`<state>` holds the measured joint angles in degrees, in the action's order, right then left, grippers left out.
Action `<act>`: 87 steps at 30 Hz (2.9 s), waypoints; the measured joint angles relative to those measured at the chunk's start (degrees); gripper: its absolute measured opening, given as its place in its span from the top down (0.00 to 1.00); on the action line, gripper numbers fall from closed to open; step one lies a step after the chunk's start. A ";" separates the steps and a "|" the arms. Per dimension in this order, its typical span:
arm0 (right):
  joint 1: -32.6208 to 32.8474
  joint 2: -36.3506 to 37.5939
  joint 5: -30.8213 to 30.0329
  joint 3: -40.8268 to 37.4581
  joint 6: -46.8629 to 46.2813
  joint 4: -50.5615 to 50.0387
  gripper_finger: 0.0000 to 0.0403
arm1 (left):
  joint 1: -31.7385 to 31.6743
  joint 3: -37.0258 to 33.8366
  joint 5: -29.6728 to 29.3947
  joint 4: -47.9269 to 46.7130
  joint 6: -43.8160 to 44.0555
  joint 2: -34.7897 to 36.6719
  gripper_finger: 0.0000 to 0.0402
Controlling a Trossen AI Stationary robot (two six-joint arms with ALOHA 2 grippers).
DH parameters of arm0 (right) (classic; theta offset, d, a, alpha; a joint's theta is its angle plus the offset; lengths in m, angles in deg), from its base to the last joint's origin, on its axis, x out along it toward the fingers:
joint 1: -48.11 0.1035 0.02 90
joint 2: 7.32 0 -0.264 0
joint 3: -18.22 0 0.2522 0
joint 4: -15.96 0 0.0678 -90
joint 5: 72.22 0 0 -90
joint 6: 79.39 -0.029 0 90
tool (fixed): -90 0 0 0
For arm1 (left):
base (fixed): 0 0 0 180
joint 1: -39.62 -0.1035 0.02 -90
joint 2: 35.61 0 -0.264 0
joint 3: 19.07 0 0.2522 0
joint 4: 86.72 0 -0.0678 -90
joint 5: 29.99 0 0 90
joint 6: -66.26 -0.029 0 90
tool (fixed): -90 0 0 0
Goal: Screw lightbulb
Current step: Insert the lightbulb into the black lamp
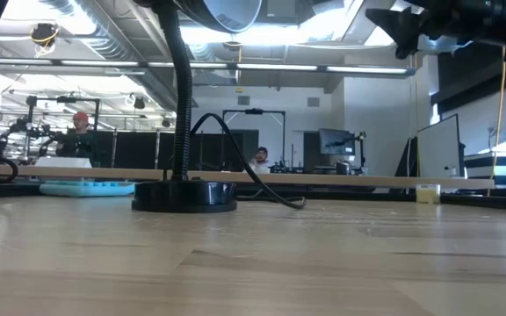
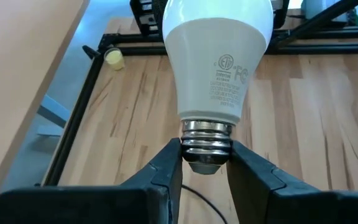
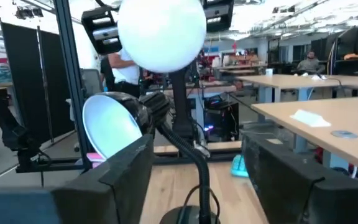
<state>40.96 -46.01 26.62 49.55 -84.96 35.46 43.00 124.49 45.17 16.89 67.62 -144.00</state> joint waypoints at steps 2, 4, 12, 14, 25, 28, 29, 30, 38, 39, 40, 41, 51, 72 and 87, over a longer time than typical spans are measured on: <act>0.00 -0.36 0.22 0.04 -0.25 0.15 0.30 | -0.11 0.00 0.59 -0.36 0.30 0.00 0.79; 0.00 -1.32 1.05 0.15 -0.40 0.45 0.26 | -0.11 -0.02 0.82 -0.23 0.36 -0.14 0.79; 0.02 -9.34 0.83 5.02 1.60 3.99 0.24 | -0.91 -0.07 1.67 -0.04 1.01 -1.29 0.79; 0.02 -10.99 2.06 6.68 2.23 3.93 0.25 | -1.17 -0.07 1.75 0.06 1.49 -1.44 0.78; 0.04 -12.33 1.67 16.77 5.84 -13.08 0.28 | -1.69 -0.07 1.73 -4.59 1.45 -2.49 0.78; 0.04 -13.07 3.09 17.35 5.60 -12.62 0.28 | -1.90 -0.07 1.73 -5.10 1.33 -2.99 0.78; 0.05 -13.29 3.25 17.38 5.60 -11.93 0.28 | -1.97 -0.07 1.77 -4.96 1.21 -3.12 0.78; 0.07 -13.60 3.22 17.47 5.64 -11.57 0.28 | -1.97 -0.07 1.82 -4.68 1.13 -3.22 0.78; 0.01 -14.53 5.32 17.57 5.62 -12.27 0.28 | -1.88 -0.09 1.84 -4.81 1.38 -2.86 0.78; 0.00 -14.42 5.41 17.55 5.39 -12.38 0.27 | -1.88 -0.09 1.84 -4.91 1.43 -2.86 0.77; 0.00 -14.40 5.43 17.54 4.96 -12.42 0.27 | -1.88 -0.09 1.87 -4.91 1.47 -2.86 0.77; -0.02 -14.40 5.53 17.53 4.54 -12.42 0.26 | -1.88 -0.09 1.91 -4.72 1.45 -2.86 0.77; -1.26 -9.00 2.33 17.37 7.84 -24.93 0.18 | -1.88 -0.04 1.80 -4.66 1.69 -2.71 0.77; -1.14 -18.11 5.62 8.38 7.41 14.77 0.23 | -2.61 -0.04 2.10 -4.45 2.30 -2.84 0.77; -1.11 -17.59 6.84 13.63 9.27 -0.25 0.24 | -2.63 -0.04 3.16 -5.07 2.48 -3.26 0.77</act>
<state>39.84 -63.60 33.46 63.18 -75.69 35.22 40.37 124.45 48.33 11.82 70.10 -147.26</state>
